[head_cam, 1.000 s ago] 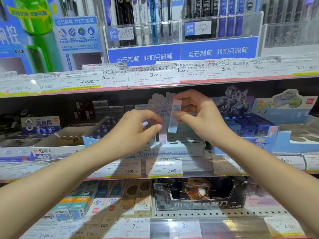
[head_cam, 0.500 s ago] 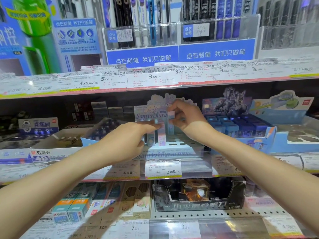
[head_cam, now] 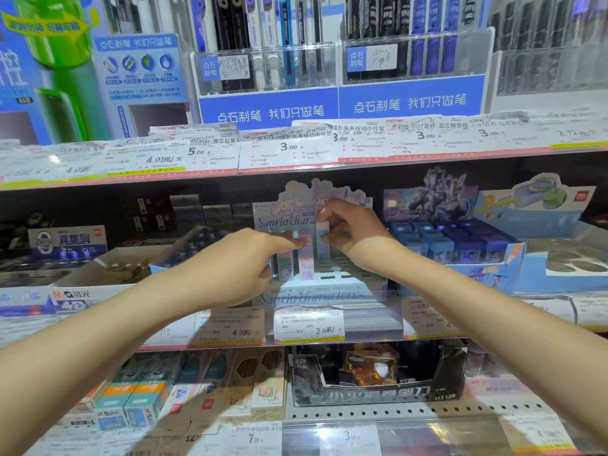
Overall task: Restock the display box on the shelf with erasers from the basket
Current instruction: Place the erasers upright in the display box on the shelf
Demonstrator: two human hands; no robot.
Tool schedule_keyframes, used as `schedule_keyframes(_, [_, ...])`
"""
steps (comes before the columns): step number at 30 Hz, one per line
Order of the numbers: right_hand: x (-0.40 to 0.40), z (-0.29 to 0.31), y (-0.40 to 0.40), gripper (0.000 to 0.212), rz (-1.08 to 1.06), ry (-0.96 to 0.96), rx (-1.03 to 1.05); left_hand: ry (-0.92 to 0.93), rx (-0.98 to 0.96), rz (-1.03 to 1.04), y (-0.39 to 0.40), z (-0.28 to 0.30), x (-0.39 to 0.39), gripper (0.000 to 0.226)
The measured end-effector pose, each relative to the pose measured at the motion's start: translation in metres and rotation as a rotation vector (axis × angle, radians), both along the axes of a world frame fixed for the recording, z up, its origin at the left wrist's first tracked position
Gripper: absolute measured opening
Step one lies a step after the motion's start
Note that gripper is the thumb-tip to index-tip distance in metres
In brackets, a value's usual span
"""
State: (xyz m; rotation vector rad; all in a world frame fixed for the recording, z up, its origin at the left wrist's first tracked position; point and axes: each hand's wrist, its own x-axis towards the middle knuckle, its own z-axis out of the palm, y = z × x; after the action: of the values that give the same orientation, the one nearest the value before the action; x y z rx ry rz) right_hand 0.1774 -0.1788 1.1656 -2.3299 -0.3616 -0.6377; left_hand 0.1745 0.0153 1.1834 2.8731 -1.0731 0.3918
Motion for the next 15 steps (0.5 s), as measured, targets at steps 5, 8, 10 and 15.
schedule_keyframes(5, [-0.004, 0.001, -0.001, 0.038, -0.099, -0.126, -0.192, -0.001, -0.014, -0.033, 0.003, -0.002, 0.003, 0.069])
schedule_keyframes(8, [-0.005, 0.007, -0.004, 0.048, -0.129, -0.008, -0.338, -0.007, -0.011, -0.044, 0.004, -0.001, 0.004, 0.069])
schedule_keyframes(10, [-0.004, 0.012, -0.003, 0.039, -0.148, 0.11, -0.308, -0.01, -0.011, -0.054, 0.003, -0.001, 0.005, 0.069])
schedule_keyframes(15, [-0.006, 0.017, 0.001, 0.038, -0.145, 0.226, -0.331, 0.063, -0.076, -0.084, 0.004, -0.001, 0.008, 0.066])
